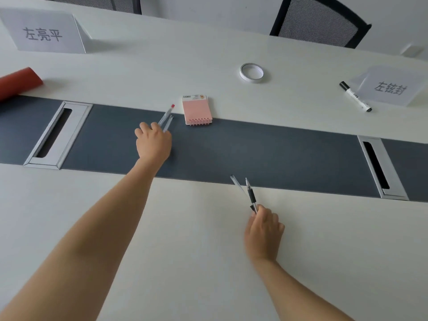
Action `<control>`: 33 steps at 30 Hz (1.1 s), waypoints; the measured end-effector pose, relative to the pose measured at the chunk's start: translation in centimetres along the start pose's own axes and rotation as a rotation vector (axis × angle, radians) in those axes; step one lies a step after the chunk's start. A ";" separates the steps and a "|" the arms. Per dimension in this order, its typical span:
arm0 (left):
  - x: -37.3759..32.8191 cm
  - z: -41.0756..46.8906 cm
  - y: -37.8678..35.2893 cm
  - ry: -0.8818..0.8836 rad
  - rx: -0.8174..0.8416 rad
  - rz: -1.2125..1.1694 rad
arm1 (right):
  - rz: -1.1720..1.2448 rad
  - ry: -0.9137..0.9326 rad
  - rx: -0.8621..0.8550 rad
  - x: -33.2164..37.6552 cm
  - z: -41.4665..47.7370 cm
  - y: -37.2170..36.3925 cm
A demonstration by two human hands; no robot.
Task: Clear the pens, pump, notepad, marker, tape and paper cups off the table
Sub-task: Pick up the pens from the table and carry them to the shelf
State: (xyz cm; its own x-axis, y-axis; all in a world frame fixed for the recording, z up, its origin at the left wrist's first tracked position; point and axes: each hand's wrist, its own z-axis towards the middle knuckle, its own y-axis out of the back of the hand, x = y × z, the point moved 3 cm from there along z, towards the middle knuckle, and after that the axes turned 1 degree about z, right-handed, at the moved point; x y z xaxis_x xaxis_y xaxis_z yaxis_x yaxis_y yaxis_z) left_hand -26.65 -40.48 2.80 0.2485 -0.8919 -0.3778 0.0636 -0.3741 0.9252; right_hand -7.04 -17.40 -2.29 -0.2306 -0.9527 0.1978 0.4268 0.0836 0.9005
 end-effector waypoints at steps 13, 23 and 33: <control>5.5 -17.2 4.0 0.282 0.225 -0.394 | 0.206 -0.155 0.219 0.6 0.6 1.6; 7.8 -37.7 3.4 0.356 0.434 -0.765 | 0.613 -0.418 0.266 -3.1 -18.9 13.5; 4.2 -40.3 2.5 0.036 0.568 -0.629 | 0.495 -0.619 0.248 -8.3 -31.7 20.3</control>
State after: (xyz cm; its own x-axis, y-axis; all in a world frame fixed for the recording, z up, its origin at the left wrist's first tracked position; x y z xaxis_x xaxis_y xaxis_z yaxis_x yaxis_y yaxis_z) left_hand 13.51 -34.93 4.96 0.3604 -0.4699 -0.8058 -0.2925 -0.8772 0.3807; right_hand 31.26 -17.01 2.07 -0.5371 -0.4617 0.7059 0.4167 0.5824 0.6980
